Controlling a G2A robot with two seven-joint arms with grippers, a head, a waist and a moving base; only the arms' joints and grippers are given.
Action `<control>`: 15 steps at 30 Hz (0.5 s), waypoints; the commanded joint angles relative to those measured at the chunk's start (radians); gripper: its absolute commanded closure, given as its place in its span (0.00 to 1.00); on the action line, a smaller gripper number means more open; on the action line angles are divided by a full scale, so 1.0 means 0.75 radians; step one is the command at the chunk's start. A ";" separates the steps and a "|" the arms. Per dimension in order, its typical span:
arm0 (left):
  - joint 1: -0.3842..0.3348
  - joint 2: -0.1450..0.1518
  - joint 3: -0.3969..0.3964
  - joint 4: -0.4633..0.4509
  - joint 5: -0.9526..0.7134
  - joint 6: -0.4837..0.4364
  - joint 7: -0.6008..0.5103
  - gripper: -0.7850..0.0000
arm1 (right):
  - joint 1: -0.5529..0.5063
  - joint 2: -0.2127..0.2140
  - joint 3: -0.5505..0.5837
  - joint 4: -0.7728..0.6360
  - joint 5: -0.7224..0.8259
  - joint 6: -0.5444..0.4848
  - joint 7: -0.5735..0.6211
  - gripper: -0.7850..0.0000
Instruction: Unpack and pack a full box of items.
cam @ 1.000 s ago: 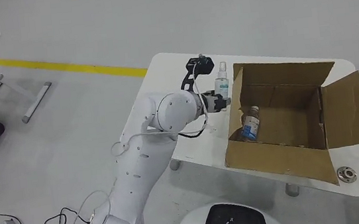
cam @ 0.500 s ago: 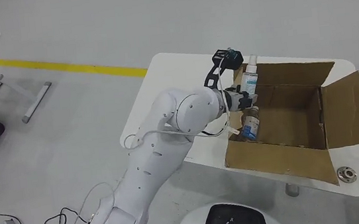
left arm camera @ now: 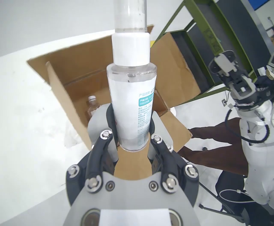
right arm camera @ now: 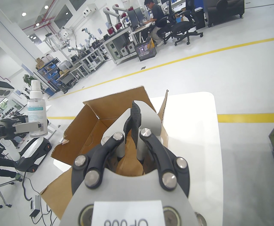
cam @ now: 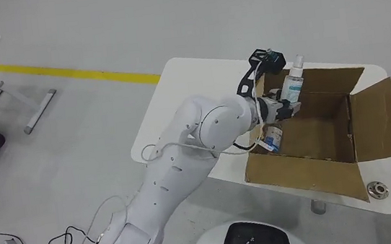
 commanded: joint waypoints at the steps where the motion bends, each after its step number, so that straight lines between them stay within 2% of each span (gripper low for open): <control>1: -0.060 -0.016 0.060 0.076 -0.065 -0.010 0.023 1.00 | -0.008 0.000 0.011 -0.007 0.004 0.002 -0.005 1.00; 7: -0.222 -0.078 0.236 0.389 -0.215 0.032 0.071 1.00 | -0.050 0.001 0.067 -0.038 0.018 0.022 -0.026 1.00; 10: -0.260 -0.107 0.272 0.521 -0.328 0.099 0.091 1.00 | -0.070 0.002 0.100 -0.052 0.020 0.032 -0.032 1.00; 15: -0.294 -0.136 0.331 0.698 -0.378 0.140 0.106 1.00 | -0.090 0.002 0.135 -0.061 0.032 0.034 -0.033 1.00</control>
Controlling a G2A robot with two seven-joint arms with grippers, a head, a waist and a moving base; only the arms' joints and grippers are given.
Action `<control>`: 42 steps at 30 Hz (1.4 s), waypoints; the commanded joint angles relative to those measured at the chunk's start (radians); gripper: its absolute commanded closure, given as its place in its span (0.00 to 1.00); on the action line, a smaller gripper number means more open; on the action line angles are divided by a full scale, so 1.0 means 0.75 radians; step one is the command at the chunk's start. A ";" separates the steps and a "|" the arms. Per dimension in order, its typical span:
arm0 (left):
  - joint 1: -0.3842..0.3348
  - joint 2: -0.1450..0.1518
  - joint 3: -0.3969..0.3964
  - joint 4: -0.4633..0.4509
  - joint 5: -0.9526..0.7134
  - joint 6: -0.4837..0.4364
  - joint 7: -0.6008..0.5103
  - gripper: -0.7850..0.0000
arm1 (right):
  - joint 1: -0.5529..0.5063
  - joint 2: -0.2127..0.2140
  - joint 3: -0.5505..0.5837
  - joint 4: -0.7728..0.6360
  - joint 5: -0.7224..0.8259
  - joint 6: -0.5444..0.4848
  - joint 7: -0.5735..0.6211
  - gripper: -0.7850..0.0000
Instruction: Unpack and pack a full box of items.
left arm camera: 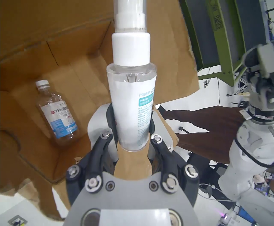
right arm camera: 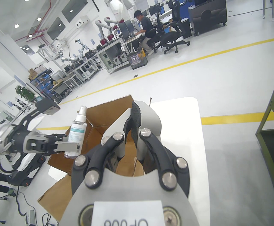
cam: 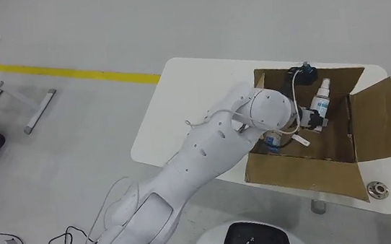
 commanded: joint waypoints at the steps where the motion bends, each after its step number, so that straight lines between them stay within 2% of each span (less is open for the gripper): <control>1: -0.007 -0.009 0.012 0.067 -0.025 0.014 0.002 1.00 | -0.003 0.000 0.004 -0.001 0.002 0.000 0.001 1.00; 3: -0.003 -0.023 -0.015 0.123 -0.169 0.034 -0.001 1.00 | -0.004 0.000 0.006 -0.002 0.002 -0.001 0.003 1.00; 18: -0.051 -0.050 0.037 0.318 -0.132 0.125 0.045 1.00 | 0.016 -0.001 -0.022 0.021 0.008 -0.020 0.013 1.00; 19: -0.052 -0.051 0.039 0.322 -0.129 0.127 0.044 0.83 | 0.016 -0.001 -0.024 0.022 0.008 -0.019 0.013 1.00; 20: -0.052 -0.053 0.040 0.327 -0.135 0.131 0.037 0.54 | 0.017 -0.001 -0.026 0.024 0.008 -0.019 0.014 1.00; 22: -0.056 -0.054 0.043 0.334 -0.128 0.138 0.031 0.10 | 0.020 -0.001 -0.028 0.027 0.007 -0.021 0.015 1.00; 23: -0.057 -0.054 0.044 0.337 -0.127 0.139 0.026 0.00 | 0.021 -0.001 -0.029 0.029 0.007 -0.021 0.016 1.00; 30: -0.060 -0.055 0.043 0.339 -0.109 0.147 0.016 0.00 | 0.031 -0.001 -0.038 0.039 0.006 -0.022 0.019 1.00; 35: -0.058 -0.049 0.034 0.299 -0.088 0.103 0.015 0.00 | 0.035 -0.001 -0.046 0.057 0.003 -0.026 0.019 1.00; 40: -0.042 -0.027 -0.006 0.182 -0.056 -0.002 -0.005 0.00 | 0.033 0.005 -0.028 0.069 -0.008 -0.066 0.075 1.00; 42: -0.031 -0.010 -0.019 0.123 0.019 -0.020 -0.008 0.00 | 0.029 0.013 0.004 0.072 -0.020 -0.122 0.147 1.00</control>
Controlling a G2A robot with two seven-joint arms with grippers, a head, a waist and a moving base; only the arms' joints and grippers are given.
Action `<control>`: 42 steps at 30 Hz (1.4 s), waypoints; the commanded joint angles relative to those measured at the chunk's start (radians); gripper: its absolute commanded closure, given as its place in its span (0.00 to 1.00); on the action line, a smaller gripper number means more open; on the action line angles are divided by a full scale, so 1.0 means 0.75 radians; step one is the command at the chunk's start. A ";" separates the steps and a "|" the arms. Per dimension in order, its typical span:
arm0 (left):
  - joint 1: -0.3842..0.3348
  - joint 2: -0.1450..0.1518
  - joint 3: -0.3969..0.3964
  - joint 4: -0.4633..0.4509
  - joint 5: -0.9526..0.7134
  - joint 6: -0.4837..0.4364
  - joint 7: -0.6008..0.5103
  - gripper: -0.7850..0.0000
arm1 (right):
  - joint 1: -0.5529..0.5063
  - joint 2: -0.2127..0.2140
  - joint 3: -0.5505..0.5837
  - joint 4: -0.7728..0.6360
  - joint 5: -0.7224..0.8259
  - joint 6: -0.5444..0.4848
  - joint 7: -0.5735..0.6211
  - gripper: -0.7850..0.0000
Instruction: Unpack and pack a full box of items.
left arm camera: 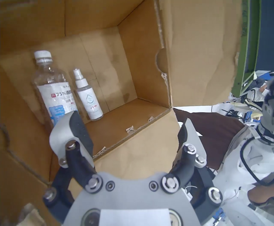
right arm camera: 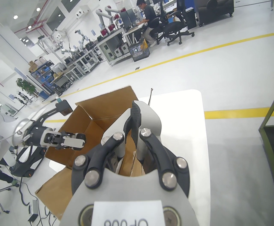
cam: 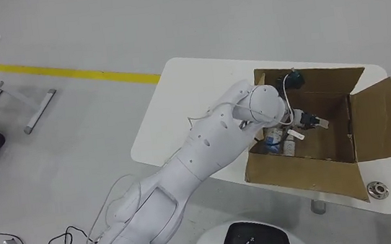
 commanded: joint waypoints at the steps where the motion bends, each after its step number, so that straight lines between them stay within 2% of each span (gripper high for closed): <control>1: 0.014 0.016 -0.013 -0.068 0.073 -0.020 -0.005 0.00 | -0.003 0.009 0.037 0.002 -0.024 -0.050 0.085 1.00; 7: 0.098 0.074 -0.088 -0.304 0.297 -0.066 -0.055 0.00 | -0.031 0.048 0.170 -0.020 -0.241 -0.171 0.389 1.00; 12: 0.167 0.105 -0.154 -0.447 0.385 -0.041 -0.108 0.00 | -0.066 0.072 0.168 0.027 -0.394 -0.323 0.571 1.00; 16: 0.202 0.119 -0.194 -0.514 0.412 -0.032 -0.131 0.00 | -0.085 0.080 0.088 0.092 -0.555 -0.376 0.608 1.00; 20: 0.220 0.129 -0.225 -0.573 0.436 -0.024 -0.147 0.00 | -0.088 0.076 0.049 0.132 -0.519 -0.364 0.590 1.00; 26: 0.237 0.137 -0.250 -0.614 0.446 -0.023 -0.157 0.00 | -0.088 0.076 0.049 0.132 -0.519 -0.364 0.590 1.00; 32: 0.251 0.142 -0.258 -0.599 0.479 -0.018 -0.152 0.00 | -0.090 0.077 0.046 0.129 -0.527 -0.365 0.588 1.00; 35: 0.266 0.145 -0.260 -0.615 0.489 -0.008 -0.147 0.00 | -0.092 0.081 -0.021 0.060 -0.728 -0.342 0.609 1.00; 37: 0.275 0.146 -0.267 -0.626 0.489 0.002 -0.143 0.00 | -0.083 0.082 -0.059 0.041 -0.783 -0.317 0.655 1.00; 42: 0.292 0.151 -0.290 -0.641 0.488 0.013 -0.142 0.00 | 0.004 0.087 -0.182 0.067 -0.857 -0.324 0.917 1.00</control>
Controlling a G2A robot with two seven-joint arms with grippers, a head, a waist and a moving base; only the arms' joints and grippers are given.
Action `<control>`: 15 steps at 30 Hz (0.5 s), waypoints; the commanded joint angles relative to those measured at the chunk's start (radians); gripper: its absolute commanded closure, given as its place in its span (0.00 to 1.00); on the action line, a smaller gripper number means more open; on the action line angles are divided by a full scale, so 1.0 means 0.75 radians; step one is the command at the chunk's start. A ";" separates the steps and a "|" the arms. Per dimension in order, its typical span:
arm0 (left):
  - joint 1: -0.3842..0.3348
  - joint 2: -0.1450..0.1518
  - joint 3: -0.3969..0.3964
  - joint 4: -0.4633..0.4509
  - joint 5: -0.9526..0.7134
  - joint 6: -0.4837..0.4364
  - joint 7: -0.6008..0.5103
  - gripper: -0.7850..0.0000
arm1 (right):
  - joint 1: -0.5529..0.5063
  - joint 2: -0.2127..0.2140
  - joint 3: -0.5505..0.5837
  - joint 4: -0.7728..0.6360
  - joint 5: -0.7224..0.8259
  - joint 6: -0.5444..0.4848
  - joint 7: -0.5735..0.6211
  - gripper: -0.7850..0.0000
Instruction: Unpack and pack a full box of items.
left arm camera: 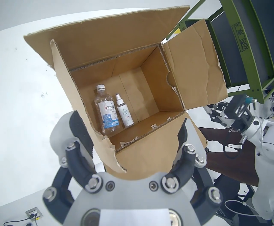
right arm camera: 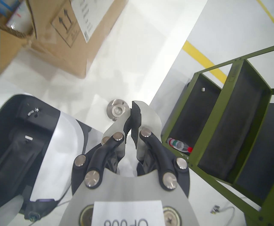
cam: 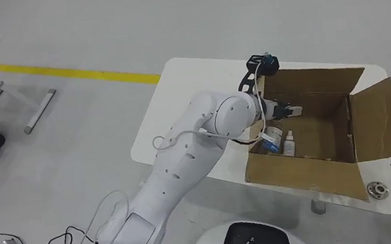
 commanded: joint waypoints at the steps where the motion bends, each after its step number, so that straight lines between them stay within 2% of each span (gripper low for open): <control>1: 0.001 0.001 -0.005 0.000 0.000 -0.002 -0.004 0.00 | 0.041 0.001 -0.041 0.033 0.008 -0.018 0.086 1.00; 5: -0.003 0.003 -0.009 0.003 -0.005 0.000 -0.007 0.00 | 0.137 0.003 -0.113 0.130 0.021 -0.070 0.213 1.00; 12: -0.004 0.002 -0.002 0.017 -0.015 0.002 0.002 0.00 | 0.282 0.008 -0.182 0.266 0.036 -0.116 0.305 1.00; 13: -0.004 0.002 -0.002 0.020 -0.017 0.003 0.003 0.00 | 0.295 0.009 -0.192 0.277 0.036 -0.128 0.314 0.91; 15: -0.004 0.002 -0.002 0.024 -0.020 0.004 0.005 0.00 | 0.317 0.009 -0.208 0.299 0.041 -0.134 0.318 0.90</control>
